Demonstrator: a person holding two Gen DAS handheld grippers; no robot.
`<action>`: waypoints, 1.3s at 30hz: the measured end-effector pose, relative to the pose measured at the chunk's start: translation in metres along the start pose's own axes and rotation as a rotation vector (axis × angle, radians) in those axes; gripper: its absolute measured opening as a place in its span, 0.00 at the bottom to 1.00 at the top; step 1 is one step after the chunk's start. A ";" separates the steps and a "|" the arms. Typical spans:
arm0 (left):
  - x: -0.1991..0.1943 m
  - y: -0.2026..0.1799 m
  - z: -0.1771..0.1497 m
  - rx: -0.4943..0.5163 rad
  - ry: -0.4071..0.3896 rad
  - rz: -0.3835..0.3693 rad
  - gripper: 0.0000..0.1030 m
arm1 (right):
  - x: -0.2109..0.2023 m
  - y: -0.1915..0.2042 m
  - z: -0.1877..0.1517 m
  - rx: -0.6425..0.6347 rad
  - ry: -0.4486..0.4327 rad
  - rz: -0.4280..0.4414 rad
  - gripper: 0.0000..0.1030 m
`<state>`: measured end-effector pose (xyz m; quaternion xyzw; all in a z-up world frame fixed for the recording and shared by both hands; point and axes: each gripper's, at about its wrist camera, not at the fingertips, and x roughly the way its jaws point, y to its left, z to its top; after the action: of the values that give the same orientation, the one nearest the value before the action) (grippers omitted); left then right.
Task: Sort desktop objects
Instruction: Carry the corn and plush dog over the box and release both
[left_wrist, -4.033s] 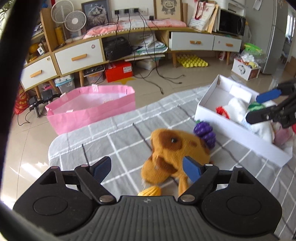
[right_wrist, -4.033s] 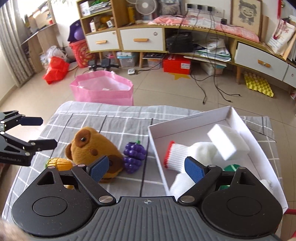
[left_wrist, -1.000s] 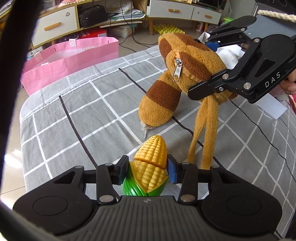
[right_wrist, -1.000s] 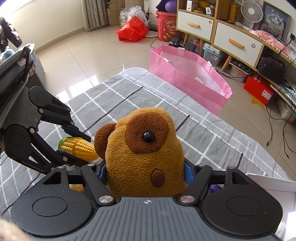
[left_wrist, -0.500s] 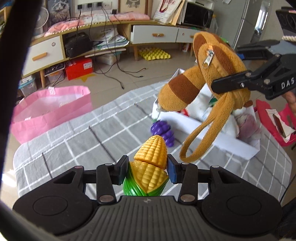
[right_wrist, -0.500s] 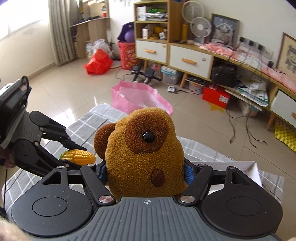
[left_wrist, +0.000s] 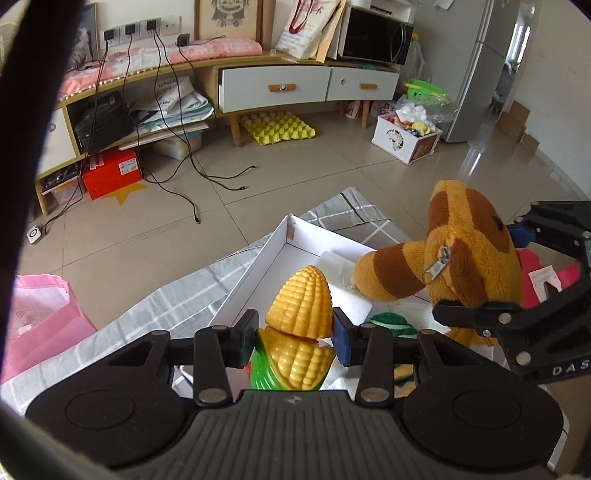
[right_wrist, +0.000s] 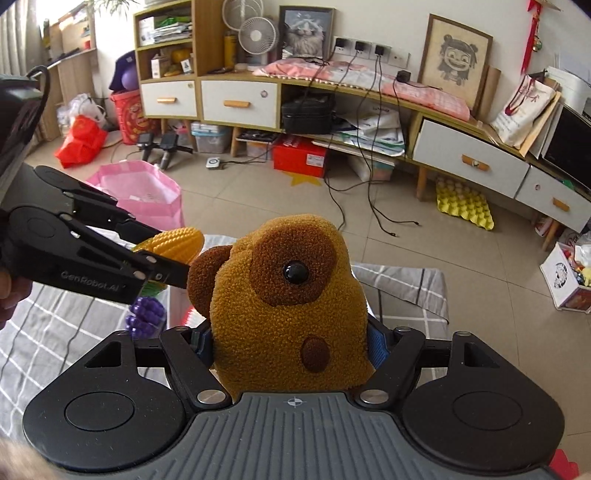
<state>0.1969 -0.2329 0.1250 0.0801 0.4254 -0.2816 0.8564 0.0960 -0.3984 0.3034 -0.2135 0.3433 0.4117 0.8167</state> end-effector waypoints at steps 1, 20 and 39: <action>0.006 -0.002 0.002 0.000 0.006 0.008 0.36 | 0.002 -0.005 -0.002 0.005 0.004 -0.014 0.75; 0.050 0.005 0.007 -0.044 0.067 0.073 0.49 | 0.069 -0.041 -0.039 0.036 0.146 -0.138 0.87; -0.040 0.032 -0.014 -0.111 -0.062 0.088 0.88 | 0.023 -0.062 -0.032 0.087 0.060 -0.130 0.99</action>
<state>0.1853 -0.1849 0.1434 0.0421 0.4096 -0.2221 0.8838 0.1443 -0.4420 0.2686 -0.2120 0.3706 0.3360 0.8395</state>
